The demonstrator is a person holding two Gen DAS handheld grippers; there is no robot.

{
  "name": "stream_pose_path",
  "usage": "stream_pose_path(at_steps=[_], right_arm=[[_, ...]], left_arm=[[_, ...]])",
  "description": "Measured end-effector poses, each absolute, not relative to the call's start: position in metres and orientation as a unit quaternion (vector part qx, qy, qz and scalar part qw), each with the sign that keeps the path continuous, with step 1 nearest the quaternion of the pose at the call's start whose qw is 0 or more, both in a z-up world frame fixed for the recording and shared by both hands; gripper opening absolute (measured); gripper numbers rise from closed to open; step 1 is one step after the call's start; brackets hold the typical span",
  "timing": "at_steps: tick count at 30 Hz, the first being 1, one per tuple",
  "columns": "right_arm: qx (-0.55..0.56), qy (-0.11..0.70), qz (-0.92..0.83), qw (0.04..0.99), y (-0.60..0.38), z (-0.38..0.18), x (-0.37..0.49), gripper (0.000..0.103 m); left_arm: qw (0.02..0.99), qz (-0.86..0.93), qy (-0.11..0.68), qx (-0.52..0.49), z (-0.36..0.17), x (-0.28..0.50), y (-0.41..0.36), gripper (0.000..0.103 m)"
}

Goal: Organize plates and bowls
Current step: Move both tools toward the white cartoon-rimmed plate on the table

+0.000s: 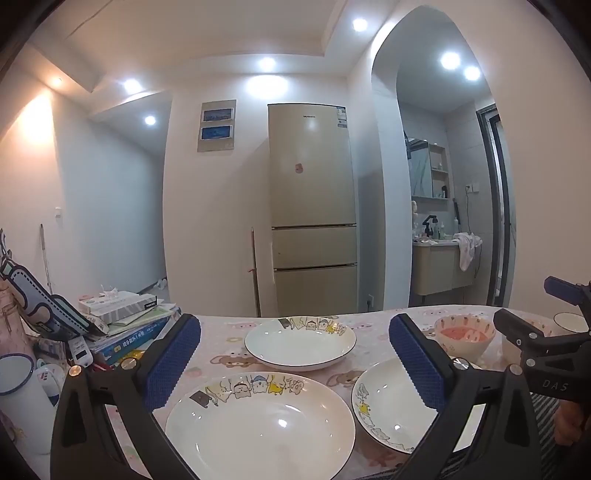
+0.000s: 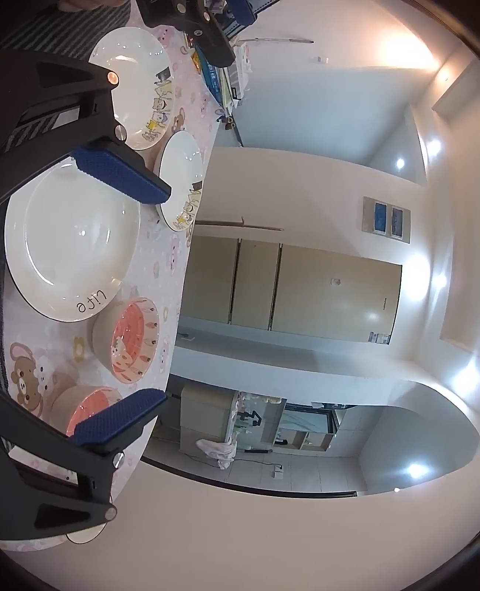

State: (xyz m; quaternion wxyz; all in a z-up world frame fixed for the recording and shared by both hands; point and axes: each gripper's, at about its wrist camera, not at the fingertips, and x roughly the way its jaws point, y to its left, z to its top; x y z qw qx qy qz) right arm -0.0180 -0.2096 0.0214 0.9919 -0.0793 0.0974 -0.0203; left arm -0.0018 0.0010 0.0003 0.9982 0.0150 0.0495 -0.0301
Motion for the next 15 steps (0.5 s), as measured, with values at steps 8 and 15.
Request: stream_pose_path(at_steps=[8,15], right_arm=[[-0.077,0.097,-0.020,0.992,-0.2101,0.0223,-0.0191,0.100],[-0.079,0.095,-0.022,0.992,-0.2101,0.0204,-0.0196,0.100]], left_arm=[[0.998,-0.032,0.041,0.020,0.0012,-0.0048,-0.0014,0.103],[0.998,-0.034,0.032,0.030,0.0022,-0.0065,-0.0067,0.103]])
